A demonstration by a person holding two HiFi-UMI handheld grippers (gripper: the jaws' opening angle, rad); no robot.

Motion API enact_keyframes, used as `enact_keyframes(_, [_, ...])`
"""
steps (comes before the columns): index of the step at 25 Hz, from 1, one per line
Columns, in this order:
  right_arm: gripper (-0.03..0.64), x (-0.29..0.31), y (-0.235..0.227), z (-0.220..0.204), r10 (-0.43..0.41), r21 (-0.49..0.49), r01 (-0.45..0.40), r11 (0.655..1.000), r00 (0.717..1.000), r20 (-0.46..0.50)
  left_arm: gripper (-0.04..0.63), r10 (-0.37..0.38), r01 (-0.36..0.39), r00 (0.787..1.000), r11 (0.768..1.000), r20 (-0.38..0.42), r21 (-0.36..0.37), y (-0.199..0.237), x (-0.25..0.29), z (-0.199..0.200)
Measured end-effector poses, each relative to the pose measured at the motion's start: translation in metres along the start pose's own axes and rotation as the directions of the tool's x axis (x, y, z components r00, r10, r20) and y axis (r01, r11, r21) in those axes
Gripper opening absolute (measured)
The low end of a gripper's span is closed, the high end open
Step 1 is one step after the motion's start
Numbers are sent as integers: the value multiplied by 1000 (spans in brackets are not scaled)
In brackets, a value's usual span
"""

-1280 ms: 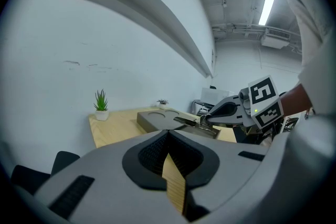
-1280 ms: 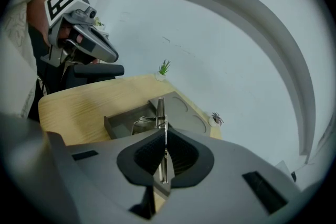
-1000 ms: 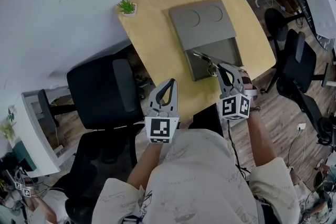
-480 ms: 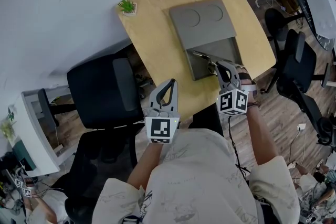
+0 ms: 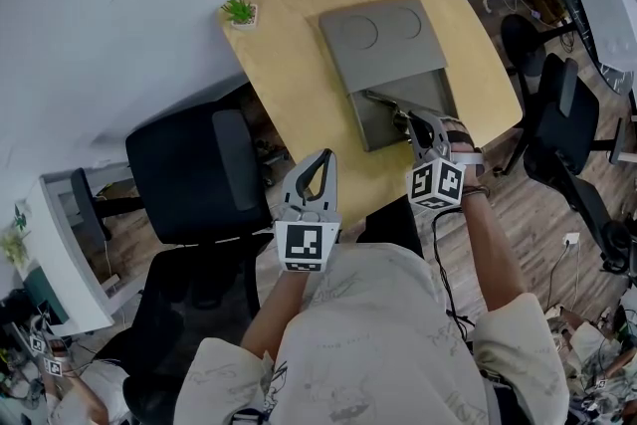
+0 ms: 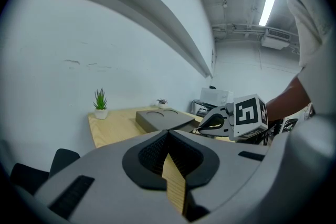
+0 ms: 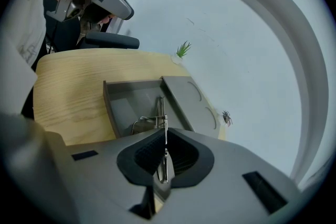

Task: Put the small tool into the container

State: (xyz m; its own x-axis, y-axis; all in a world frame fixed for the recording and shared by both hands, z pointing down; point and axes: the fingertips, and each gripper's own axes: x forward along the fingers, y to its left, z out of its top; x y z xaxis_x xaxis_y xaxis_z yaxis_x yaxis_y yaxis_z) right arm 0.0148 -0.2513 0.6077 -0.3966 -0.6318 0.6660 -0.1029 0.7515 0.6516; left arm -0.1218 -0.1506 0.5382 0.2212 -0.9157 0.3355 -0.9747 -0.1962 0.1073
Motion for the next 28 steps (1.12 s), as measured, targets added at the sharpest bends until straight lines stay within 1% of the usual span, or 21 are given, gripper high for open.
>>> enact_keyframes(10, [20,11,2,-7,-9,-13,8,1000,999,-40,6,-13,13,1000,1000,-1,6,-3,6,-1])
enact_keyframes(14, [20,12,1,-7,-5,-10,5,1000,999,-47,6,-23,23,1000,1000,3,7,-6,8,2])
enact_keyframes(28, [21,14,2,-7,4,-3,-4,1000,998,-68,6,-21,20,1000,1000,4,5,-4,5,0])
